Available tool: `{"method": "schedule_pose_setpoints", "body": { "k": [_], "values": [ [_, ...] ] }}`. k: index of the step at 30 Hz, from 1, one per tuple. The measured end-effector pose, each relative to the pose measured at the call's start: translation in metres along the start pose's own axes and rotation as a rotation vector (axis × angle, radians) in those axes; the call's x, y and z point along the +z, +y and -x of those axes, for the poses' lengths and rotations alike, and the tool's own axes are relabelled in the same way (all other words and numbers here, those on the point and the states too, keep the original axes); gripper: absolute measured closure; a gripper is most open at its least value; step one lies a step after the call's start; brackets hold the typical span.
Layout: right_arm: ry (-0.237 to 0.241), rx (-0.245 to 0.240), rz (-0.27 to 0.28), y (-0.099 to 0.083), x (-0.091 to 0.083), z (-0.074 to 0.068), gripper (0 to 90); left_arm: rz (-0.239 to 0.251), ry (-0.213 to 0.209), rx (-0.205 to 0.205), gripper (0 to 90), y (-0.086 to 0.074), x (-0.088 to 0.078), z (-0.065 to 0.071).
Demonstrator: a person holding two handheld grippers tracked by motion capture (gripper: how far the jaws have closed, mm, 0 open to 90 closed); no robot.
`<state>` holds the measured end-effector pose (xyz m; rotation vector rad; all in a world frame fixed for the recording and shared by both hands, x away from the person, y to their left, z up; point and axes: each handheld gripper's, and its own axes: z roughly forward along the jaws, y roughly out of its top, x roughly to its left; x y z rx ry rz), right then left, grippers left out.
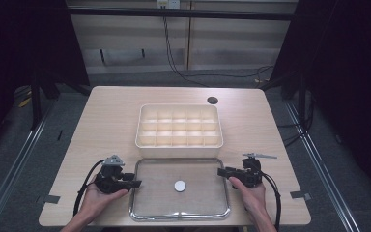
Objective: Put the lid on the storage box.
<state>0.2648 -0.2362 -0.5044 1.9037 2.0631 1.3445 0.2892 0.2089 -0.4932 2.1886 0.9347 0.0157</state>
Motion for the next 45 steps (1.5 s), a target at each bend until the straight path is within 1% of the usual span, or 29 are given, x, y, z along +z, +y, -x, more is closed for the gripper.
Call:
{"method": "schedule_pose_setpoints", "body": {
  "k": [1,3,4,6,7,9,11,12,13,14,16,19,20,21,22,23,24,27,29,31,33,34,37,39,40,41,42,44,45],
  "values": [
    [0.000,0.000,0.000,0.000,0.000,0.000,55.6,-0.001,-0.005,-0.001,54.4,0.000,0.000,0.000],
    [0.021,0.035,0.003,0.000,-0.001,0.002,55.9,0.003,-0.007,-0.011,53.2,0.000,0.000,-0.001],
    [0.042,0.063,0.010,-0.001,-0.002,0.005,56.5,0.003,-0.005,-0.010,53.2,0.000,0.000,-0.001],
    [0.052,0.074,0.013,-0.001,-0.002,0.006,57.6,0.001,-0.004,-0.004,53.1,0.000,0.000,-0.001],
    [0.078,0.104,0.020,-0.002,-0.004,0.009,58.8,0.004,-0.001,-0.005,53.1,0.000,0.000,-0.001],
    [0.099,0.130,0.026,-0.003,-0.005,0.011,58.8,0.001,0.002,-0.003,53.1,0.000,0.000,0.000],
    [0.104,0.139,0.024,-0.003,-0.005,0.011,58.8,0.001,0.013,-0.001,53.1,0.000,0.000,0.000],
    [0.121,0.162,0.041,-0.004,-0.006,0.011,59.3,0.004,0.021,-0.002,52.9,-0.001,0.000,0.002],
    [0.121,0.162,0.041,-0.004,-0.006,0.011,59.3,0.004,0.021,-0.002,52.6,-0.001,0.000,0.002],
    [0.145,0.181,0.052,-0.005,-0.007,0.011,61.5,0.000,0.026,0.008,52.6,-0.001,0.000,0.003],
    [0.196,0.190,0.054,-0.006,-0.006,0.008,63.5,-0.006,0.024,0.013,52.7,0.000,0.000,0.004],
    [0.186,0.180,0.065,-0.005,-0.007,0.004,63.0,-0.002,0.024,0.010,52.6,-0.001,0.000,0.004],
    [0.189,0.159,0.063,-0.004,-0.009,0.003,65.3,0.005,0.018,0.006,52.0,-0.001,0.000,0.004],
    [0.189,0.159,0.063,-0.004,-0.009,0.003,65.3,0.005,0.018,0.006,51.5,-0.001,0.000,0.004],
    [0.184,0.139,0.050,-0.003,-0.010,0.003,65.3,0.006,0.016,0.009,51.5,-0.001,0.000,0.003],
    [0.184,0.139,0.050,-0.003,-0.010,0.003,65.3,0.006,0.016,0.009,51.4,-0.001,0.000,0.003],
    [0.182,0.124,0.028,-0.003,-0.008,0.002,65.8,0.007,0.017,0.011,51.2,-0.001,0.000,0.003],
    [0.204,0.115,0.014,-0.002,-0.007,0.004,66.0,0.006,0.017,0.005,51.0,-0.001,0.000,0.002],
    [0.207,0.105,0.006,-0.002,-0.006,0.004,66.3,0.007,0.015,0.005,50.8,-0.001,0.000,0.001],
    [0.231,0.094,-0.007,-0.001,-0.004,0.004,66.7,0.010,0.015,0.001,50.5,-0.001,0.000,0.000],
    [0.238,0.091,-0.012,-0.001,-0.004,0.004,66.2,0.011,0.012,-0.004,50.4,-0.001,0.000,-0.001],
    [0.228,0.072,-0.011,0.000,-0.003,0.002,66.1,0.018,0.012,-0.002,50.4,-0.001,0.000,-0.001],
    [0.231,0.074,-0.011,0.000,-0.003,0.002,67.4,0.017,0.024,0.004,51.1,-0.002,0.000,-0.001],
    [0.239,0.075,0.004,0.001,-0.004,0.002,69.8,0.021,0.024,0.006,51.1,-0.002,0.000,-0.001],
    [0.233,0.096,0.035,0.001,-0.007,0.001,72.6,0.022,0.025,0.008,50.7,-0.002,0.000,-0.001],
    [0.233,0.096,0.035,0.001,-0.007,0.001,72.6,0.022,0.025,0.008,50.1,-0.002,0.000,-0.001],
    [0.257,0.097,0.068,0.002,-0.008,0.001,74.6,0.023,0.029,0.008,48.4,-0.002,0.000,-0.001],
    [0.263,0.094,0.076,0.002,-0.009,0.000,75.0,0.023,0.034,0.012,46.8,-0.002,0.000,-0.001],
    [0.267,0.089,0.082,0.002,-0.010,0.000,75.4,0.022,0.027,0.007,45.0,-0.002,0.000,-0.001]
  ]
}}
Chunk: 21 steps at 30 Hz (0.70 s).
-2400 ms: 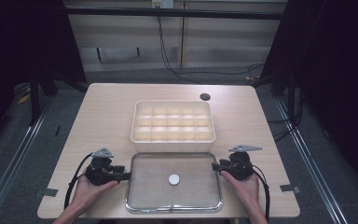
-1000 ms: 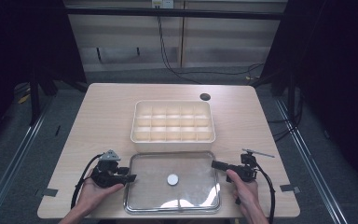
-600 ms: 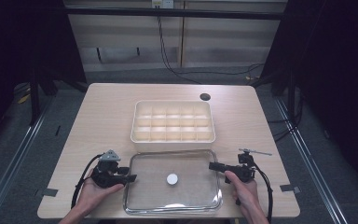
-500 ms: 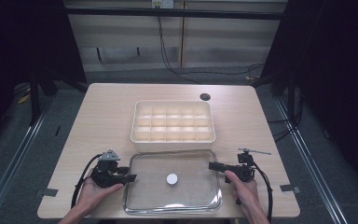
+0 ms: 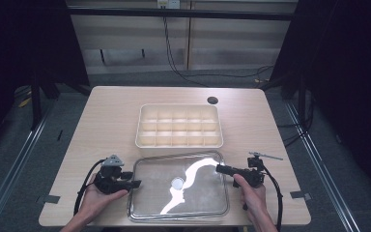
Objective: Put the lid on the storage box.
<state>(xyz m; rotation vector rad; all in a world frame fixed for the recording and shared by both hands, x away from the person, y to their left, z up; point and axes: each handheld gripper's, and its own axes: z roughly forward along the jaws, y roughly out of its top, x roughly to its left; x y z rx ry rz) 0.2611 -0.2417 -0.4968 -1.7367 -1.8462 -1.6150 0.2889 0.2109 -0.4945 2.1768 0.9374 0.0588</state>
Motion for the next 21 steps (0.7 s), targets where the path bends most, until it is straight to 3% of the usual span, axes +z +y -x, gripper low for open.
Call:
{"method": "schedule_pose_setpoints", "body": {
  "k": [7,11,16,21],
  "values": [
    [0.020,-0.014,0.010,0.000,-0.002,-0.001,76.1,0.014,-0.024,-0.038,37.5,0.000,0.000,-0.004],
    [0.026,-0.023,0.013,0.001,-0.005,-0.003,76.2,0.017,-0.039,-0.039,31.0,0.000,0.001,-0.004],
    [0.040,-0.057,0.022,0.000,-0.010,-0.008,76.5,0.029,-0.104,-0.063,30.3,0.001,0.004,-0.006],
    [0.031,-0.064,0.024,0.001,-0.010,-0.008,76.3,0.031,-0.116,-0.075,34.7,0.001,0.003,-0.008]
  ]
}}
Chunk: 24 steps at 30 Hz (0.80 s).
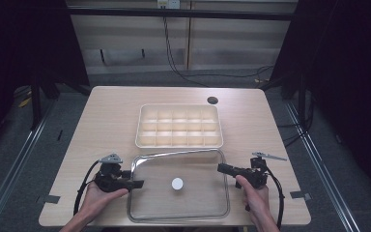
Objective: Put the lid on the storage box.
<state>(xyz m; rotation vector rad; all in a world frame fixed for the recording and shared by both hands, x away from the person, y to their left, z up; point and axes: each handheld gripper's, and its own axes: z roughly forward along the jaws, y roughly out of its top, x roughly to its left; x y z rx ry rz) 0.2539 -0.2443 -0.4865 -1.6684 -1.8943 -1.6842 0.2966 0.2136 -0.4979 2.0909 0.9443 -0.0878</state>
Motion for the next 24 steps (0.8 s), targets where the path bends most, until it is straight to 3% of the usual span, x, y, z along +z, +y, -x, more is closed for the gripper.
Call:
{"method": "schedule_pose_setpoints", "body": {
  "k": [5,10,13,24],
  "values": [
    [-0.045,0.017,-0.022,0.000,0.001,0.001,74.9,0.025,-0.006,0.005,40.9,0.000,-0.005,0.002],
    [-0.054,0.011,-0.025,0.000,0.001,-0.001,74.3,0.043,-0.013,0.010,42.3,0.001,-0.008,0.004],
    [-0.080,-0.007,-0.036,0.000,0.001,-0.001,72.5,0.071,-0.036,0.018,47.2,0.002,-0.013,0.008],
    [-0.111,-0.044,-0.034,0.000,0.002,-0.004,69.0,0.082,-0.060,0.010,51.4,0.004,-0.017,0.011]
  ]
}}
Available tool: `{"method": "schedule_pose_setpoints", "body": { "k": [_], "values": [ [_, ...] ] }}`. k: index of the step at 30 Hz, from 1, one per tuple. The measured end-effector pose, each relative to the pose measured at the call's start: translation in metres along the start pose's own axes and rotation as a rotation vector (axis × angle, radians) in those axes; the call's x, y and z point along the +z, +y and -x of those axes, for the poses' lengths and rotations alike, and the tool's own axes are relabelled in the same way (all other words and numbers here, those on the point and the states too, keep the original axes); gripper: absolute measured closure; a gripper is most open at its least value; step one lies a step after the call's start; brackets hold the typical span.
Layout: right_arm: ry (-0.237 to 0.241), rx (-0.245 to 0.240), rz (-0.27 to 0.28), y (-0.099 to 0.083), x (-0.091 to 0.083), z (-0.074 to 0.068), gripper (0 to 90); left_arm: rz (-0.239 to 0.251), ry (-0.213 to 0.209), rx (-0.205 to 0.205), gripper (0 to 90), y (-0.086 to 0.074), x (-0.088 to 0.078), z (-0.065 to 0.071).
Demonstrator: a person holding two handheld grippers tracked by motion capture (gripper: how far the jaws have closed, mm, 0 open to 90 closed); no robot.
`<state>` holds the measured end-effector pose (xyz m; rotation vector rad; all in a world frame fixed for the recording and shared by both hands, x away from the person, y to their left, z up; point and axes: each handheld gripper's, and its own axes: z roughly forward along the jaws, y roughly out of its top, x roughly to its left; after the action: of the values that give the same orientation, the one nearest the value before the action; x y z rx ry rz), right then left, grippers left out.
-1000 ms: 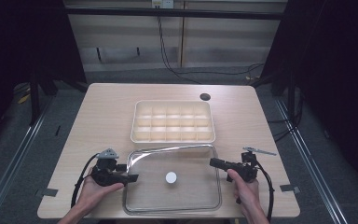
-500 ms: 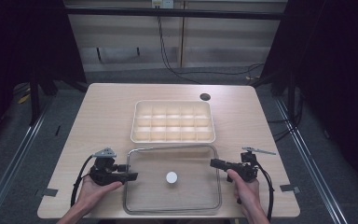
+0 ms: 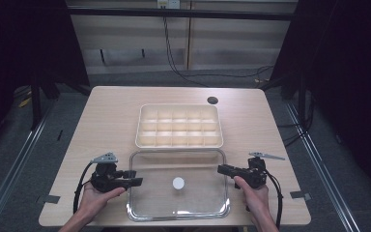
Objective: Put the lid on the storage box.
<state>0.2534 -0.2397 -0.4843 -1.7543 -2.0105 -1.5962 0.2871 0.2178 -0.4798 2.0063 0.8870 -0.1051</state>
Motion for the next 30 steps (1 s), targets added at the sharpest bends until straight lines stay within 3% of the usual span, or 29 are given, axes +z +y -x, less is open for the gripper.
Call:
{"method": "schedule_pose_setpoints", "body": {
  "k": [13,20,30],
  "values": [
    [-0.012,-0.043,0.029,0.004,-0.001,-0.008,67.3,0.019,-0.001,0.016,56.0,0.005,-0.009,0.002],
    [-0.003,-0.053,0.058,0.005,-0.006,-0.010,67.7,0.055,-0.037,0.020,61.7,0.007,-0.016,0.002],
    [-0.003,-0.056,0.092,0.010,-0.009,-0.016,67.7,0.085,-0.053,0.012,66.7,0.008,-0.021,0.005]
  ]
}}
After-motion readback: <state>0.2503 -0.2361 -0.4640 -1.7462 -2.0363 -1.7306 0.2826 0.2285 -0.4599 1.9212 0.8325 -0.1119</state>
